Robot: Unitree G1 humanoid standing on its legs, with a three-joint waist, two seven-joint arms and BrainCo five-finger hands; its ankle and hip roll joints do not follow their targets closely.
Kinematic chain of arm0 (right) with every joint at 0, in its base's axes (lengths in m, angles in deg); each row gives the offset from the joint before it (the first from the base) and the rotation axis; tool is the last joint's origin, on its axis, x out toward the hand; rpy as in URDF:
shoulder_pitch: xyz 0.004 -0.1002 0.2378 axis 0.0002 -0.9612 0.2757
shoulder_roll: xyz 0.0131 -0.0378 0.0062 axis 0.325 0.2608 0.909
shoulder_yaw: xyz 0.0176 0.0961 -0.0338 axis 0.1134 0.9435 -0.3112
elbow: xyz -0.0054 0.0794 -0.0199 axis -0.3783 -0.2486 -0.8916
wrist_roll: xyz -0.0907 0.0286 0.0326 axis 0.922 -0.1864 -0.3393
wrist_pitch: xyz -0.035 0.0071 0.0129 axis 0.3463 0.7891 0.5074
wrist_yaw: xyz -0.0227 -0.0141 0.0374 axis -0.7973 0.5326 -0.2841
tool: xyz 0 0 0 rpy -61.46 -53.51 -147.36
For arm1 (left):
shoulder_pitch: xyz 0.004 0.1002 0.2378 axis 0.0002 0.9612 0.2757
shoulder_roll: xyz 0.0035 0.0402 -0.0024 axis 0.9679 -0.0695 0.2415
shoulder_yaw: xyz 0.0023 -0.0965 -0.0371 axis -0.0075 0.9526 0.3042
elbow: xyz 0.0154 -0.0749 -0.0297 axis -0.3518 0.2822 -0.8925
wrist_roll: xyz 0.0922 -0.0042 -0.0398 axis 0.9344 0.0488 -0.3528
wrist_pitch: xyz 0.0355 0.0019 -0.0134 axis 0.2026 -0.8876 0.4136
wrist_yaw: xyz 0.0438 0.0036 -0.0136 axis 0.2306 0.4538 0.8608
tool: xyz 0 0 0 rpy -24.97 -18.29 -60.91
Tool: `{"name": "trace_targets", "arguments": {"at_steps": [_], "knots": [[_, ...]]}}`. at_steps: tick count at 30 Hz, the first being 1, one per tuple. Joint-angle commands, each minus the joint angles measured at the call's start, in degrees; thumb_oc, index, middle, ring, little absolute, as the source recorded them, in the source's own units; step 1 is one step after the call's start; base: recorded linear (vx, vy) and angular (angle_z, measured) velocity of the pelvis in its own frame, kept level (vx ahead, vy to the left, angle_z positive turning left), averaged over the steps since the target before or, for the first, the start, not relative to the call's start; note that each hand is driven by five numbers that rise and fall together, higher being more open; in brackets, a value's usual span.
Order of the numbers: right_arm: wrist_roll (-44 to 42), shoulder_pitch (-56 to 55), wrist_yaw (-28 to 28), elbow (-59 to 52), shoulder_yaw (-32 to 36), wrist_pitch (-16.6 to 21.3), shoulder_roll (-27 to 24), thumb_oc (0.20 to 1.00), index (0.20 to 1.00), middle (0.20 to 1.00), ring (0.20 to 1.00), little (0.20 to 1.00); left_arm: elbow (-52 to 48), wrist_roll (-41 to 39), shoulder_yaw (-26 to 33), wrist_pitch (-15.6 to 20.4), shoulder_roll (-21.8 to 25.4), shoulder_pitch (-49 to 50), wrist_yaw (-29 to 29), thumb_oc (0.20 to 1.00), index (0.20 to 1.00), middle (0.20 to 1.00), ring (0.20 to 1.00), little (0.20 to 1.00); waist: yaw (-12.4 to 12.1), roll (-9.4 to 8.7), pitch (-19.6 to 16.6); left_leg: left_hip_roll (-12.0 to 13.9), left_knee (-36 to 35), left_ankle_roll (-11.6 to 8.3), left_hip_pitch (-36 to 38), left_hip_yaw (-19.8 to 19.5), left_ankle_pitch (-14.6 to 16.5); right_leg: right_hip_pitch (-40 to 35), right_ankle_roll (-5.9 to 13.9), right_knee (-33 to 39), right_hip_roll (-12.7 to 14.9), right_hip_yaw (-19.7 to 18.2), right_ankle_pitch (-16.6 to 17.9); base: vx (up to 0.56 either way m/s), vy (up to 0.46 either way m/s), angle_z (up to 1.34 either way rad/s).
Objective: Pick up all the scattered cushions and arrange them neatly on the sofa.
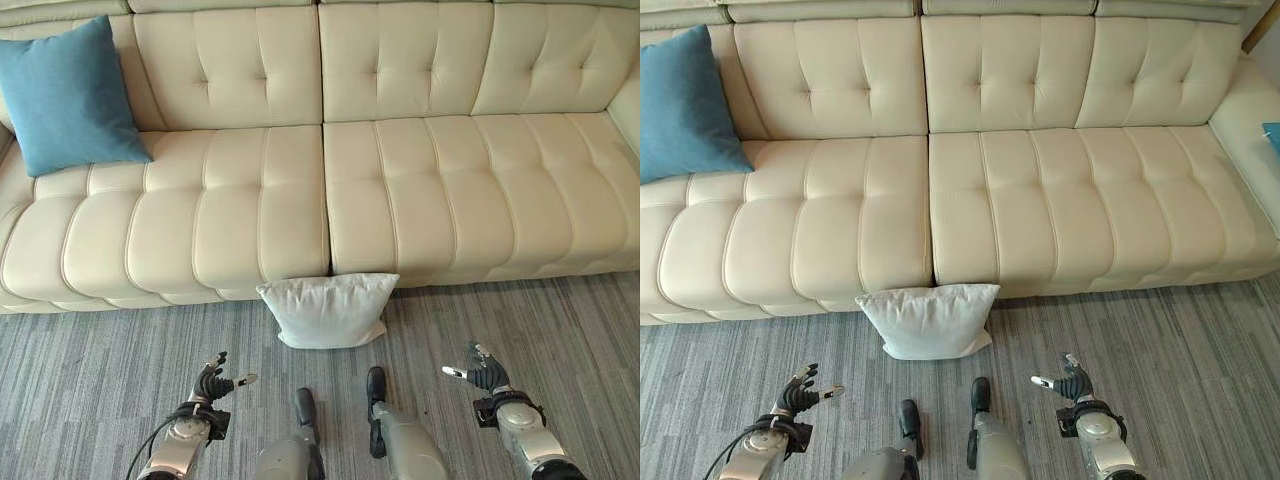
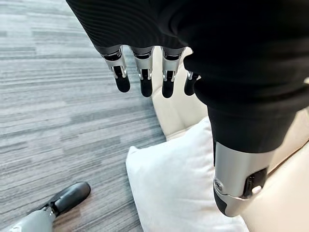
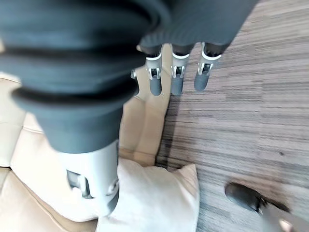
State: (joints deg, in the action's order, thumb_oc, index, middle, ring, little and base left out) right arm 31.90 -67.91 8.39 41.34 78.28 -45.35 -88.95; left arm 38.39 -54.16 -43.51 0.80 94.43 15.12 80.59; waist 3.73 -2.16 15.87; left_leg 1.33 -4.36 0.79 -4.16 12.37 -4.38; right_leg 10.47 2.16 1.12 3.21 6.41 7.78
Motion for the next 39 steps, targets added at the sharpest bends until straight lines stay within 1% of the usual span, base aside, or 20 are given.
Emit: {"name": "trace_targets", "arguments": {"at_steps": [1,3,5,7,8,9,10,12,14,15,16,18,20,21,27,28,31,33,34,39], "knots": [[-0.8,0.7,0.9,-2.7,-0.6,2.0,-3.0,1.000,1.000,1.000,1.000,1.000,-0.6,0.1,1.9,1.8,0.6,-3.2,0.7,1.000,1.000,1.000,1.000,1.000,0.2,0.61,-1.2,0.9,8.9,-3.00,2.4,-1.2,11.0,-0.1,2.92,-7.1,0.9,-0.7,-11.0,0.09,-0.148,-0.01],[-0.9,0.5,0.6,-3.4,-0.9,2.3,-3.2,1.000,1.000,1.000,1.000,1.000,-0.7,0.1,1.9,1.8,0.5,-3.2,0.7,1.000,1.000,1.000,1.000,1.000,0.5,0.98,-1.3,1.4,9.0,-3.68,3.0,-1.4,11.0,-0.7,2.41,-7.1,0.4,-1.0,-11.8,0.10,-0.149,0.03],[-1.2,0.2,0.5,-3.7,-0.7,2.5,-3.4,1.000,1.000,1.000,1.000,1.000,-0.9,0.1,1.9,1.8,0.3,-3.1,0.6,1.000,1.000,1.000,1.000,1.000,0.7,1.34,-1.2,2.5,11.1,-5.23,2.4,-1.7,9.6,-1.9,1.73,-6.8,0.1,-0.8,-12.6,0.05,-0.148,0.15],[-2.0,1.0,1.1,-3.7,-0.6,2.7,-4.0,1.000,1.000,1.000,1.000,1.000,-0.5,-0.4,1.3,1.9,0.2,-4.7,1.0,1.000,1.000,1.000,1.000,1.000,0.4,0.89,0.6,3.8,19.6,-6.47,-2.9,-3.1,6.6,-2.2,0.49,-7.5,0.2,-0.4,-13.2,-0.01,-0.222,0.33],[-2.5,1.5,1.6,-3.6,-0.6,2.8,-4.1,1.000,1.000,1.000,1.000,1.000,0.2,-0.8,1.0,2.1,0.0,-5.8,1.5,1.000,1.000,1.000,1.000,1.000,0.6,0.58,0.8,3.5,21.2,-6.17,-5.3,-4.4,7.0,-2.1,-0.08,-7.7,0.4,0.2,-13.9,0.00,-0.147,0.61],[-2.5,1.5,1.6,-3.6,-0.6,2.8,-4.1,1.000,1.000,1.000,1.000,1.000,0.2,-0.8,1.0,2.1,0.0,-5.8,1.5,1.000,1.000,1.000,1.000,1.000,0.6,0.58,0.7,3.4,21.1,-6.16,-5.3,-4.4,7.0,-2.0,-0.08,-7.7,0.4,0.2,-13.9,0.06,-0.119,0.70],[-2.5,2.1,1.8,-3.2,-0.7,2.9,-4.3,1.000,1.000,1.000,1.000,1.000,1.2,-0.8,0.8,2.1,-0.1,-6.6,1.8,1.000,1.000,1.000,1.000,1.000,0.5,0.82,1.1,3.5,20.2,-5.72,-5.7,-4.4,8.2,-2.5,-0.06,-7.9,0.4,0.3,-14.6,0.05,-0.039,0.40],[-2.4,3.3,2.6,-2.5,-0.9,2.8,-4.6,1.000,1.000,1.000,1.000,1.000,1.9,-0.7,0.2,2.2,0.1,-7.9,2.4,1.000,1.000,1.000,1.000,1.000,0.4,0.98,1.7,3.8,18.8,-5.54,-7.6,-4.1,8.0,-2.5,0.03,-8.2,0.6,0.4,-15.0,0.03,-0.019,0.06],[-2.4,5.2,3.4,-1.2,-1.9,2.9,-4.9,1.000,1.000,1.000,1.000,1.000,2.3,-1.1,-0.1,2.5,0.9,-8.9,2.9,1.000,1.000,1.000,1.000,1.000,0.0,1.82,2.2,3.8,14.9,-5.59,-8.4,-4.4,6.8,-0.9,0.15,-9.7,-0.1,0.1,-16.0,0.01,0.090,0.03],[-2.4,7.2,4.3,-0.4,-2.5,3.1,-4.7,1.000,1.000,1.000,1.000,1.000,1.9,-1.9,0.1,2.7,1.6,-9.8,3.9,1.000,1.000,1.000,1.000,1.000,-0.1,2.45,3.0,3.8,13.9,-5.49,-9.5,-4.8,6.3,2.2,0.26,-12.5,-0.5,-0.9,-16.3,0.00,0.117,-0.10],[-2.4,7.2,4.3,-0.4,-2.5,3.1,-4.7,1.000,1.000,1.000,1.000,1.000,1.9,-1.9,0.1,2.7,1.6,-9.8,3.9,1.000,1.000,1.000,1.000,1.000,-0.1,2.44,2.9,3.8,13.9,-5.48,-9.5,-4.8,6.3,2.3,0.26,-12.6,-0.5,-0.9,-16.4,-0.08,0.117,-0.22],[-2.7,11.8,6.4,2.6,-3.4,2.7,-4.4,1.000,1.000,1.000,1.000,1.000,3.2,-3.6,0.3,3.4,3.3,-12.9,5.7,1.000,1.000,1.000,1.000,1.000,-0.6,2.77,4.8,3.4,14.3,-4.87,-12.9,-3.9,6.5,8.9,0.28,-16.6,0.0,-2.3,-15.8,-0.14,0.121,-0.30],[-2.8,13.0,6.8,3.3,-3.5,2.8,-4.4,1.000,1.000,1.000,1.000,1.000,4.0,-3.9,0.3,3.5,3.7,-13.8,6.0,1.000,1.000,1.000,1.000,1.000,-0.8,2.72,5.0,3.2,14.7,-4.67,-14.1,-3.6,6.6,10.7,0.34,-17.6,0.2,-2.5,-15.8,-0.01,0.083,-0.28],[-3.3,14.4,7.5,4.3,-3.6,2.9,-4.5,1.000,1.000,1.000,1.000,1.000,4.6,-4.6,0.2,3.6,4.1,-15.0,6.6,1.000,1.000,1.000,1.000,1.000,-0.8,2.73,5.3,3.0,15.3,-4.76,-14.8,-3.5,8.3,11.8,0.90,-18.7,0.6,-2.9,-17.2,0.04,0.108,-0.15],[-7.1,25.0,10.7,9.3,-5.0,3.7,-6.2,1.000,1.000,1.000,1.000,1.000,8.3,-9.8,0.2,5.5,8.9,-25.3,9.9,1.000,1.000,1.000,1.000,1.000,-0.4,2.45,8.0,3.0,21.8,-4.10,-25.5,-2.3,10.1,22.3,1.31,-23.0,2.3,-4.0,-16.7,-0.05,0.061,-0.02],[-7.1,25.0,10.7,9.3,-5.0,3.7,-6.2,1.000,1.000,1.000,1.000,1.000,8.3,-9.8,0.2,5.5,8.9,-25.3,9.9,1.000,1.000,1.000,1.000,1.000,-0.4,2.45,8.0,3.0,21.8,-4.10,-25.5,-2.3,10.1,22.3,1.31,-23.0,2.3,-4.0,-16.7,-0.06,0.052,0.05],[-11.1,34.7,12.5,13.6,-6.2,4.2,-8.4,1.000,1.000,1.000,1.000,1.000,8.7,-14.4,-0.3,7.0,12.7,-33.8,11.5,1.000,1.000,1.000,1.000,1.000,0.1,2.99,10.3,3.4,29.6,-3.08,-36.8,-2.3,12.8,33.6,1.43,-29.9,3.3,-5.8,-17.3,-0.09,0.065,0.00],[-11.8,36.6,12.9,14.2,-6.4,4.4,-8.8,1.000,1.000,1.000,1.000,1.000,8.8,-14.6,-0.6,7.0,13.4,-35.1,11.8,1.000,1.000,1.000,1.000,1.000,0.1,3.24,10.3,3.2,31.5,-2.64,-39.7,-2.5,13.5,36.3,1.28,-31.5,3.1,-6.3,-17.7,-0.02,0.024,-0.01],[-13.7,39.9,13.2,15.2,-6.6,4.9,-9.3,1.000,1.000,1.000,1.000,1.000,9.1,-15.0,-1.2,7.2,14.6,-37.6,11.9,1.000,1.000,1.000,1.000,1.000,0.1,3.57,10.7,3.1,34.7,-2.16,-44.2,-2.8,14.3,40.6,1.07,-34.2,3.2,-7.0,-18.3,0.00,0.000,0.00],[-17.7,46.6,14.5,15.8,-7.0,5.9,-10.4,1.000,1.000,1.000,1.000,1.000,9.3,-14.6,-3.7,7.0,16.6,-42.4,12.0,1.000,1.000,1.000,1.000,1.000,0.0,4.43,10.4,3.0,41.0,-1.24,-52.7,-3.3,16.8,49.2,0.55,-39.6,2.8,-8.8,-19.8,0.03,0.025,-0.04]]}}
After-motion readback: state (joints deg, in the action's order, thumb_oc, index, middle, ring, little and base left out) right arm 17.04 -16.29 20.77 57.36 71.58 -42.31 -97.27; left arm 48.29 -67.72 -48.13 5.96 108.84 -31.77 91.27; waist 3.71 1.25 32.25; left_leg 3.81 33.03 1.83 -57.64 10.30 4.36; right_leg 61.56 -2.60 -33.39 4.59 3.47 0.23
